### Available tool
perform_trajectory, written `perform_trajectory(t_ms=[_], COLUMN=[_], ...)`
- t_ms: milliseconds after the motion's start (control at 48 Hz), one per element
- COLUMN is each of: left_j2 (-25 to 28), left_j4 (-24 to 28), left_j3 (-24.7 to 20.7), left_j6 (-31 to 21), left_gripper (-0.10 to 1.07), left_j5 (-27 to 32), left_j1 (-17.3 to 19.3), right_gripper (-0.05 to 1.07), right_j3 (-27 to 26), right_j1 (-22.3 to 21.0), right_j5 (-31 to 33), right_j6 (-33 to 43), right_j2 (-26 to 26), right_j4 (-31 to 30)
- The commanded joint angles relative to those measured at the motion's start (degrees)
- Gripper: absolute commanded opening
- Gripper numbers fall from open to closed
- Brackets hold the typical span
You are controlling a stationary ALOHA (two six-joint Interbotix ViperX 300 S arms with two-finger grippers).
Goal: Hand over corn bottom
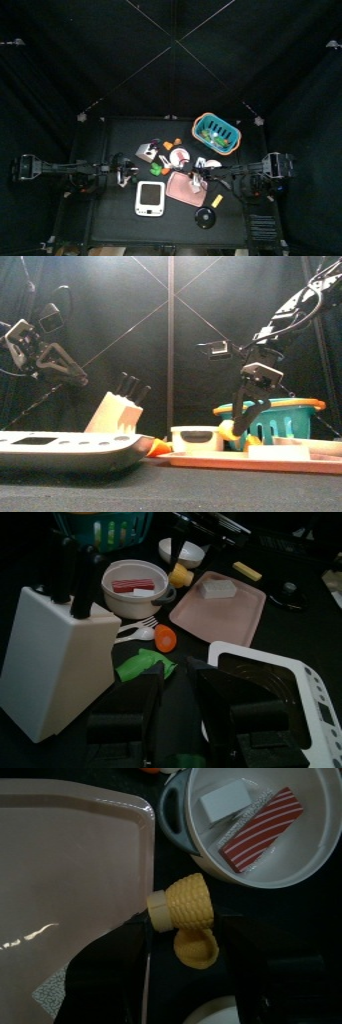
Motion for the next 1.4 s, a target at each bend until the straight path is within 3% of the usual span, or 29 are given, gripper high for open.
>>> perform_trajectory(t_ms=[0, 146, 333, 604, 792, 917, 1208, 1375], left_j2=[0.1, 0.1, 0.6, 3.8, 9.8, 15.3, 28.7, 32.9], left_j4=[0.0, -0.4, -10.5, -18.4, -22.9, -23.1, -21.5, -21.4], left_j3=[-0.9, -2.4, -7.0, -11.2, -13.2, -15.6, -22.2, -25.0], left_j6=[0.0, -0.4, -5.3, -7.5, -10.4, -13.0, -13.9, -14.0], left_gripper=[0.69, 0.69, 0.69, 0.75, 0.9, 0.98, 0.98, 0.98], left_j5=[-0.2, -0.7, -0.7, -5.1, -9.1, -13.2, -22.1, -26.1], left_j1=[0.1, -0.4, -4.1, -9.2, -10.1, -10.1, -10.1, -10.1], right_gripper=[0.73, 0.73, 0.73, 0.73, 0.73, 0.73, 0.73, 0.73], right_j3=[-1.6, -3.7, -6.9, -10.8, -13.8, -14.9, -16.9, -17.1], right_j1=[0.3, 0.3, 0.4, 1.0, 1.8, 2.2, 3.6, 3.9], right_j5=[-0.2, -0.2, -0.4, -1.1, -1.3, -1.7, -1.8, -1.8], right_j6=[0.3, 0.3, 0.2, 0.3, 0.3, 0.3, 0.3, 0.3], right_j2=[-2.0, -2.8, -3.4, -3.5, -3.6, -3.6, -3.6, -4.0], right_j4=[0.0, -0.4, -3.8, -8.8, -12.9, -15.0, -16.8, -17.4])
